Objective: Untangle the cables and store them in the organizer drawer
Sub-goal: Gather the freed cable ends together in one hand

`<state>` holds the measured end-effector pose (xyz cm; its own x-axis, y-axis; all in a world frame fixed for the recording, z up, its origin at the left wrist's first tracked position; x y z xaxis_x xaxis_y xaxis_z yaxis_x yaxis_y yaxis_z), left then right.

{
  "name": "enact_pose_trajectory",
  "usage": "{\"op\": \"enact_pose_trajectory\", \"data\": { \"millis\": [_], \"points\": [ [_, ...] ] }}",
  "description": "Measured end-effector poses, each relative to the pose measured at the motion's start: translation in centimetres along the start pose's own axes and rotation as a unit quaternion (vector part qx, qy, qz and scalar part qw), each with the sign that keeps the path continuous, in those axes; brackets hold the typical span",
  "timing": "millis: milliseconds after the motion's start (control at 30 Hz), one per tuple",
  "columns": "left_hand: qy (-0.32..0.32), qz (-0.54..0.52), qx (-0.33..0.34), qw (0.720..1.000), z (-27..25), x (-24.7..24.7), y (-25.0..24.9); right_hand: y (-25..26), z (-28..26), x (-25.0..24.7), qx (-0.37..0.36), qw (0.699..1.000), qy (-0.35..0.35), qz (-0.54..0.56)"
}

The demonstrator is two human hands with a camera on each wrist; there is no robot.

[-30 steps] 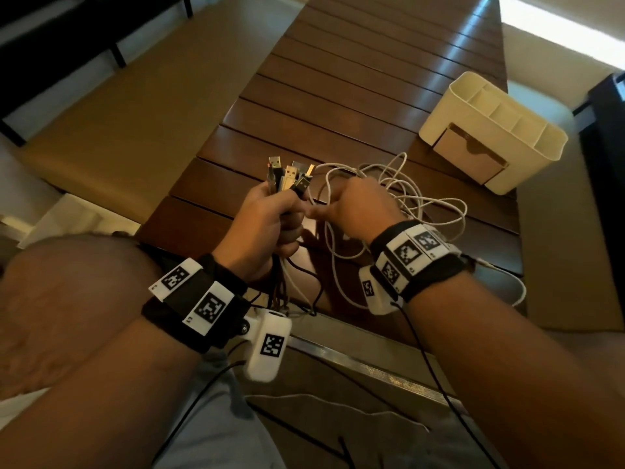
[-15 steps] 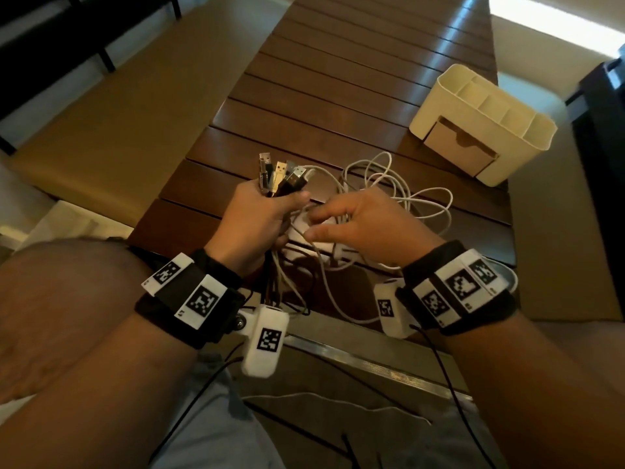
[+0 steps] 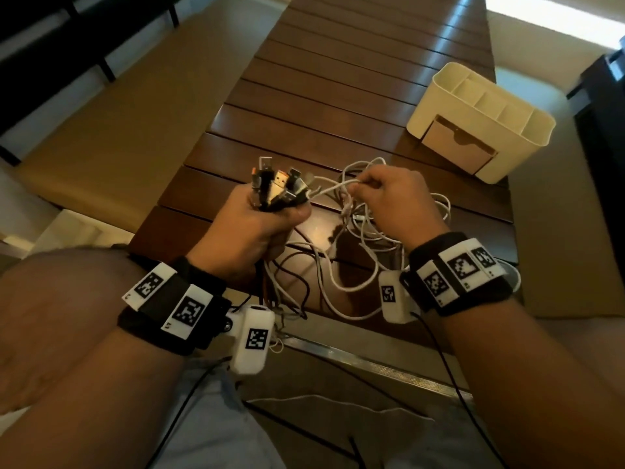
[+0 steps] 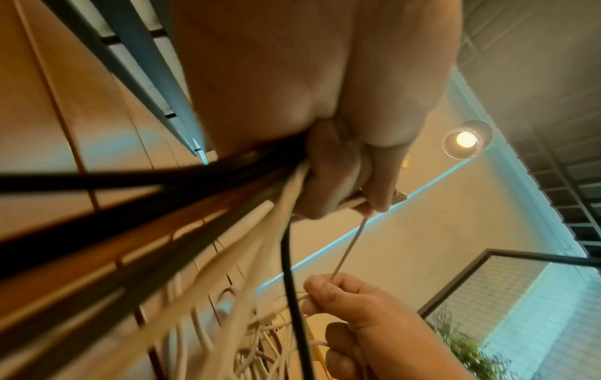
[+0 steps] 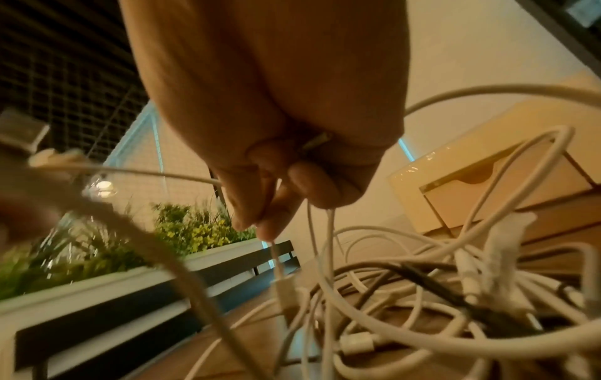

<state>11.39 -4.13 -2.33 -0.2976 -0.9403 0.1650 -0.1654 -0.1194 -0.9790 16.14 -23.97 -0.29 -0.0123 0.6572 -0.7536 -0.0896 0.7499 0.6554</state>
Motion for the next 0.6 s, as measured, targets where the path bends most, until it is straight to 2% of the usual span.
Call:
{"op": "enact_pose_trajectory", "data": {
  "millis": [133,233,300,333,433,533,600],
  "points": [
    [-0.034,-0.018,-0.004,0.999,0.3,-0.6,0.2,0.3,0.1,-0.8,0.041,0.990,0.012,0.136],
    [0.001,0.012,-0.025,1.000,0.3,-0.2,0.9,1.4,-0.8,-0.8,0.076,0.949,0.024,0.305],
    [0.034,0.022,-0.050,0.998,0.1,0.4,1.7,1.7,-1.2,-0.6,0.092,0.926,0.031,0.365],
    [0.047,0.018,-0.063,0.997,0.0,0.7,2.1,1.7,-1.3,-0.5,0.095,0.925,0.032,0.366],
    [0.060,-0.013,-0.082,0.995,-0.1,1.2,2.7,1.5,-1.5,-0.7,0.078,0.947,0.014,0.312],
    [0.025,-0.103,-0.090,0.990,0.0,0.6,2.5,1.3,-1.7,-0.8,0.075,0.950,0.009,0.303],
    [-0.013,-0.201,-0.103,0.974,0.2,-0.2,2.5,1.3,-1.9,-0.7,0.073,0.952,0.012,0.297]
  ]
}}
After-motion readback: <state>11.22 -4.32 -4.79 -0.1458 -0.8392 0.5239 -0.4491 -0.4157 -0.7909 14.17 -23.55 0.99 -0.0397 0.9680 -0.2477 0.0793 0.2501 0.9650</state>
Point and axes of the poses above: each hand's wrist, its own z-axis towards the middle knuckle, its own x-axis out of the palm, y = z × x, the point moved 7 cm from there along z, towards the middle knuckle, and after that the axes turned 3 degrees about -x, right-handed, at the moved point
